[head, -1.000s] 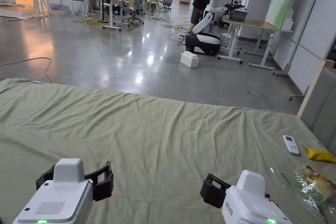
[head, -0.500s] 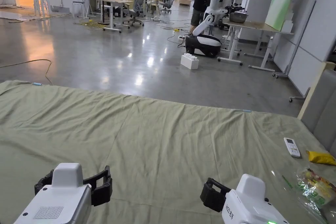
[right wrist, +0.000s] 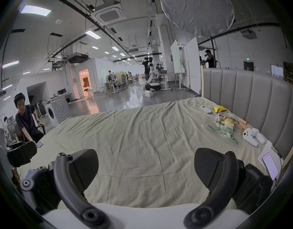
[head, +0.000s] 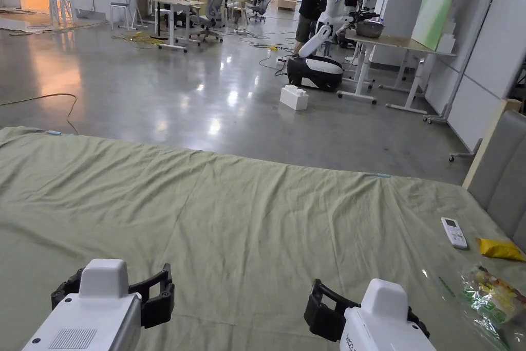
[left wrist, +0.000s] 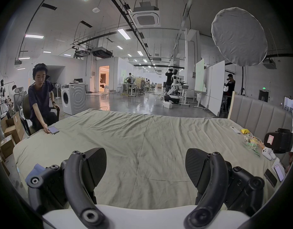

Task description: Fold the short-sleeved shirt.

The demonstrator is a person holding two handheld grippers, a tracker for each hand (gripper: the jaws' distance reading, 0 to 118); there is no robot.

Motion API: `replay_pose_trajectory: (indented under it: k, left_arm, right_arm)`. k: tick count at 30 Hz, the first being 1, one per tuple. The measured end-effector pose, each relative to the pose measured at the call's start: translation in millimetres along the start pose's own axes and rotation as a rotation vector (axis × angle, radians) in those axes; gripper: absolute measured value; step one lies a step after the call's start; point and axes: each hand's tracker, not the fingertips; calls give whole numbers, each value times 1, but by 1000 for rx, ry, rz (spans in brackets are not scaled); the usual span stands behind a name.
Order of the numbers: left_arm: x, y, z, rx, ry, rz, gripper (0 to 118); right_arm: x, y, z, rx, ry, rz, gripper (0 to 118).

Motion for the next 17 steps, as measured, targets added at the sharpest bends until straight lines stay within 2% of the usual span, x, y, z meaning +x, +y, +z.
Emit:
replay_pose_trajectory:
  k: [3,9,17]
  left_arm:
    - [0,0,1,2,-2,-5,98]
    - [0,1,2,14,-1,-15,98]
    - [1,3,4,36,-1,-33,98]
  right_arm:
    - [-1,-1,0,29,-27,29,116]
    - [4,-3,2,111,-27,37,116]
    - [7,-4,-1,138,-46,96,117]
